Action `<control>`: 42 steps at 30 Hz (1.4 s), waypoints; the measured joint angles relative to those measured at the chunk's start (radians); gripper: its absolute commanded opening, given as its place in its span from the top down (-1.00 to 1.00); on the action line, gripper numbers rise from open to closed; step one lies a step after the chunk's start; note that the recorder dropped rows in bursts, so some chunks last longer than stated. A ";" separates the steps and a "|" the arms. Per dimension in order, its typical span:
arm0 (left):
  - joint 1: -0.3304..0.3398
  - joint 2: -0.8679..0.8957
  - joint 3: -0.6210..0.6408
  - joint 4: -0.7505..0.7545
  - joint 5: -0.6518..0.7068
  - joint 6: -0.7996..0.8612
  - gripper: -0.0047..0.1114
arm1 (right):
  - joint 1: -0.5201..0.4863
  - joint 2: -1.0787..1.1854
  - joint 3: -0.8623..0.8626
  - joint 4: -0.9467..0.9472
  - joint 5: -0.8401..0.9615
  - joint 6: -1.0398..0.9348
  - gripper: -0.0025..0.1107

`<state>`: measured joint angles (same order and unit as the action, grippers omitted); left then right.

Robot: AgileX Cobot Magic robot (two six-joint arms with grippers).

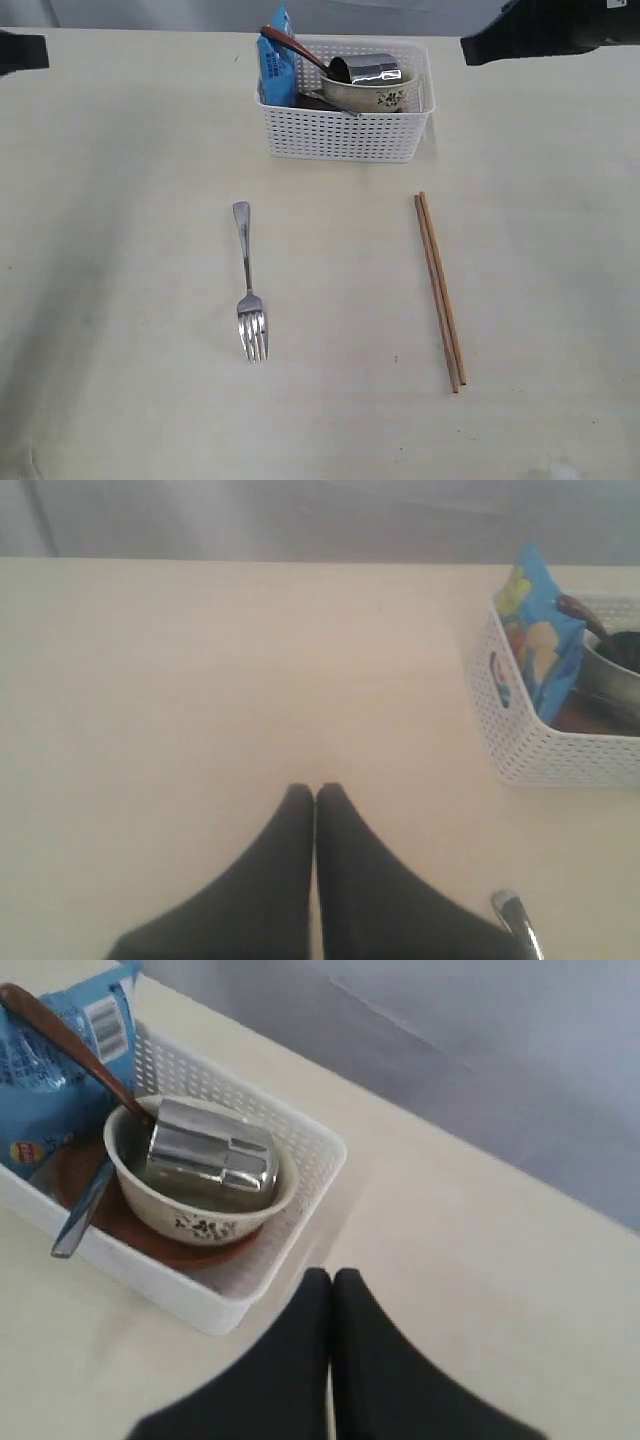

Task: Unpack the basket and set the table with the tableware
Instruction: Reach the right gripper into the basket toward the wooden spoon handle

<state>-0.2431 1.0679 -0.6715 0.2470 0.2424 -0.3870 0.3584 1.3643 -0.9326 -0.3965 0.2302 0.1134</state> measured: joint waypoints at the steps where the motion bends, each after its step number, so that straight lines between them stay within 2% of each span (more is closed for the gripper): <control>1: -0.012 0.002 0.000 0.000 0.000 0.000 0.92 | 0.001 0.004 0.000 0.000 -0.030 -0.022 0.96; 4: -0.048 0.002 0.002 0.000 0.000 0.018 0.92 | 0.003 0.051 0.000 -0.011 -0.183 -0.113 0.96; 8: -0.050 0.002 0.054 0.000 -0.019 0.044 0.92 | 0.003 0.129 0.000 -0.016 -0.230 -0.241 0.96; 14: -0.050 0.002 0.064 0.000 -0.048 0.048 0.92 | 0.003 0.232 -0.037 -0.025 -0.329 -0.268 0.96; 20: -0.050 0.002 0.064 0.000 -0.052 0.048 0.92 | 0.003 0.301 -0.177 -0.028 -0.241 -0.268 0.96; 24: -0.050 0.002 0.064 0.000 -0.052 0.048 0.92 | 0.003 0.360 -0.314 -0.030 -0.096 -0.310 0.96; 27: -0.050 0.002 0.064 0.000 -0.052 0.048 0.92 | 0.003 0.409 -0.428 0.015 0.058 -0.434 0.96; 30: -0.050 0.002 0.064 0.000 -0.052 0.048 0.92 | 0.003 0.463 -0.555 0.174 0.254 -0.644 0.96; 34: -0.050 0.002 0.064 0.000 -0.052 0.048 0.92 | -0.018 0.541 -0.709 0.483 0.519 -1.023 0.96; 38: -0.050 0.002 0.064 0.000 -0.043 0.048 0.92 | -0.034 0.596 -0.770 0.760 0.581 -1.294 0.95; 40: -0.050 0.002 0.064 0.000 -0.038 0.048 0.92 | -0.034 0.615 -0.780 0.859 0.546 -1.368 0.77; 42: -0.050 0.002 0.064 0.000 -0.035 0.048 0.92 | -0.034 0.632 -0.782 0.930 0.520 -1.417 0.46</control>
<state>-0.2931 1.0699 -0.6079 0.2470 0.2071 -0.3393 0.3242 1.9963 -1.7147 0.5332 0.7507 -1.3037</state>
